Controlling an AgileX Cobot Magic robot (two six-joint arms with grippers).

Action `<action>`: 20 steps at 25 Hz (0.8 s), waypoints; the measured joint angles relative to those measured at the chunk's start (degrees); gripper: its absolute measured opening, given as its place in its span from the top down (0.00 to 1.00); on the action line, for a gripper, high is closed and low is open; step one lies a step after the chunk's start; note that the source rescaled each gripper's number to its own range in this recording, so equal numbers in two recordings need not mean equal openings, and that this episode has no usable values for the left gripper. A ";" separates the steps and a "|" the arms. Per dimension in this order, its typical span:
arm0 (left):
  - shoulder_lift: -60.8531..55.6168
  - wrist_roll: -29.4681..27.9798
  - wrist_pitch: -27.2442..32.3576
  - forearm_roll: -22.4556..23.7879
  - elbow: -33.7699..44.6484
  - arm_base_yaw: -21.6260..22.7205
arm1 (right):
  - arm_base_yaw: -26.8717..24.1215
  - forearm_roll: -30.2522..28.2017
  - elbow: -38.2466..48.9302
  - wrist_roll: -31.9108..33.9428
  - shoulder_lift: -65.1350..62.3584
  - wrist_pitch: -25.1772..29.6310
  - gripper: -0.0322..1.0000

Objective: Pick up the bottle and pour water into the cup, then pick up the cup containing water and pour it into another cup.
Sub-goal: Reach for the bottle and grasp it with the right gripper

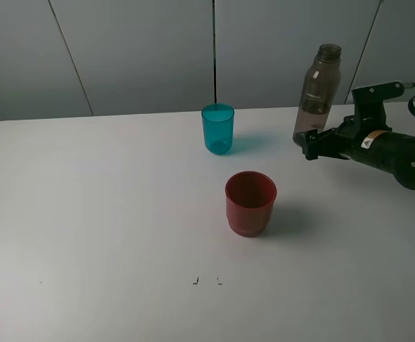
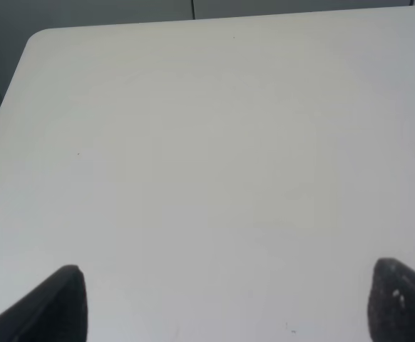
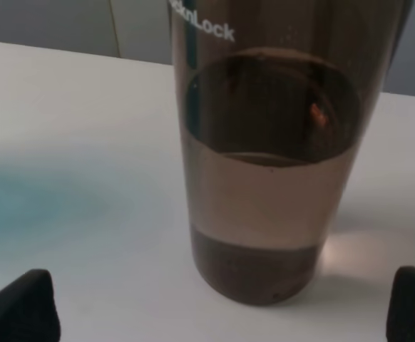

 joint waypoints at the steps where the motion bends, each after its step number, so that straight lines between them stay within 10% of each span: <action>1: 0.00 0.00 0.00 0.00 0.00 0.00 | -0.42 -0.13 -0.55 0.00 0.28 0.00 0.00; 20: 0.00 0.00 0.00 0.00 0.00 0.00 | -2.75 -6.01 -11.92 6.09 7.82 0.25 0.00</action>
